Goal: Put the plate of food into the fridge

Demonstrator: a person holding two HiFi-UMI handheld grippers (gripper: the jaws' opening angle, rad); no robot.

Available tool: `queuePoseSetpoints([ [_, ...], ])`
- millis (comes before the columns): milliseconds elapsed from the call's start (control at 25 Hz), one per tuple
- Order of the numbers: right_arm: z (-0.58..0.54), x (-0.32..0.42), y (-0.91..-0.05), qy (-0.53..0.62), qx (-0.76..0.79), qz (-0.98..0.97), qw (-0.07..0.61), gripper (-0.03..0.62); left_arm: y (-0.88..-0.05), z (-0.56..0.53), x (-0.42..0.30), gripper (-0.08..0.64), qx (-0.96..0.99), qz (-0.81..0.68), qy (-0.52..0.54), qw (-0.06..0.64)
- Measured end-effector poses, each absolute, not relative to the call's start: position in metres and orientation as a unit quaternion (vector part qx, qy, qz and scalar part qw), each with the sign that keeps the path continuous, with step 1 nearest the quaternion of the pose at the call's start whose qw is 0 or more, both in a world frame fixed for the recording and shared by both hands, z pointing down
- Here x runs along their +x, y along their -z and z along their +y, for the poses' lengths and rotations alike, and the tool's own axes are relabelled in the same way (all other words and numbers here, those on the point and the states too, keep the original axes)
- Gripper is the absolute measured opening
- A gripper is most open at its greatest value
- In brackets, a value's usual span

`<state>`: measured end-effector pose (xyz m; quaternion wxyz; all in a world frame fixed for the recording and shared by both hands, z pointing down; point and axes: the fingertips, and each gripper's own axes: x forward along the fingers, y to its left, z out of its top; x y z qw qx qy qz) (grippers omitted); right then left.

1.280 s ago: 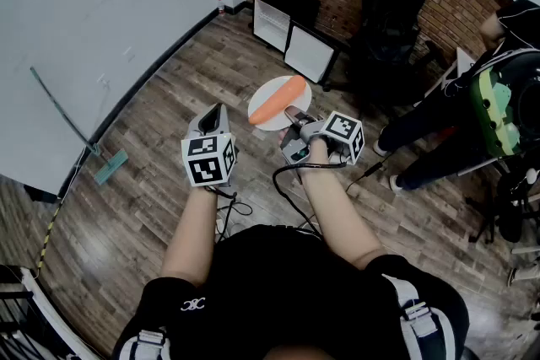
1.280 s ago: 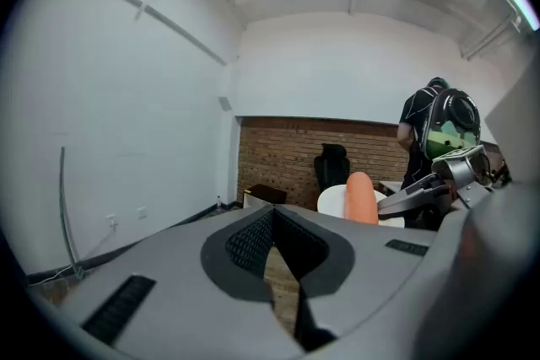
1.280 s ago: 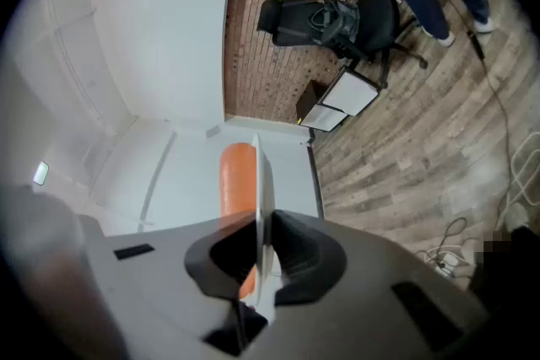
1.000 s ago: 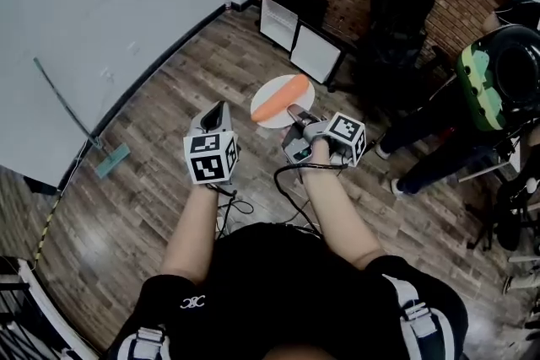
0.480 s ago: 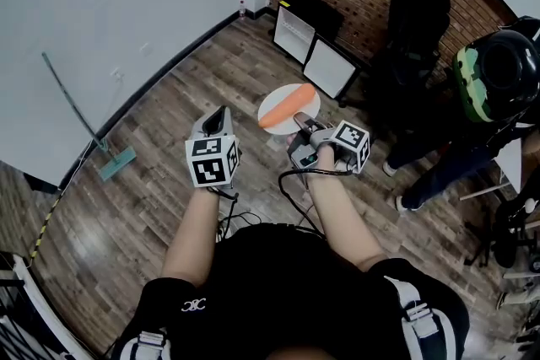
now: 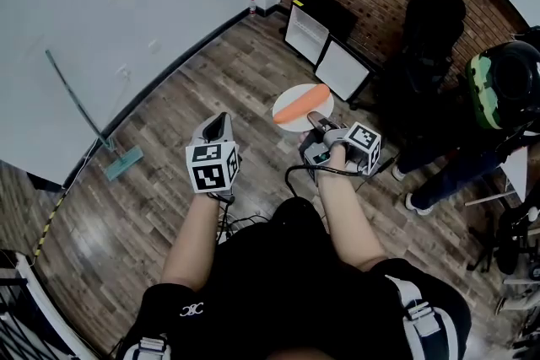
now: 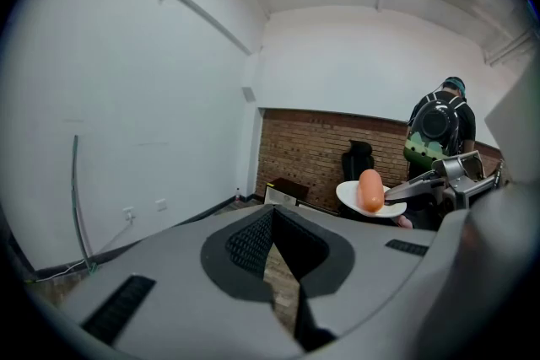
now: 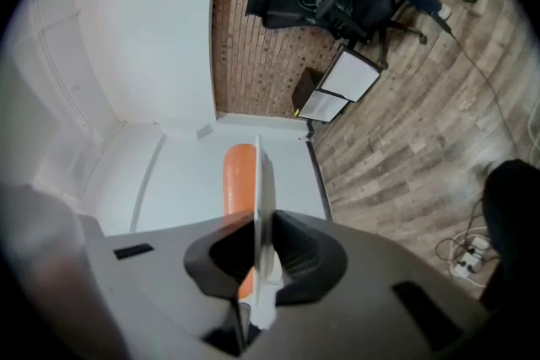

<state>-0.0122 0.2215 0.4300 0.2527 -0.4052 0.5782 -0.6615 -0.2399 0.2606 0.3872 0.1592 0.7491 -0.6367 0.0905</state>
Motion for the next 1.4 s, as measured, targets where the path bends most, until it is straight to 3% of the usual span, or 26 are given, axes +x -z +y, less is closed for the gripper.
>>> queuePoseSetpoints([
  [400,0.136,0.011,-0.455,0.652,-0.409,0.587,0.249,0.038,-0.408,0.177,-0.219,-0.005,0.746,-0.641,-0.093,0.156],
  [1000,-0.015,0.124,-0.451,0.657,-0.415,0.584,0.235,0.038,-0.403,-0.004,-0.087,-0.005,0.76,-0.616,-0.109,0.174],
  [1400,-0.075,0.165,-0.458,0.653,-0.407,0.594,0.234,0.038,-0.42,-0.06,-0.034,-0.005,0.762,-0.609,-0.129,0.176],
])
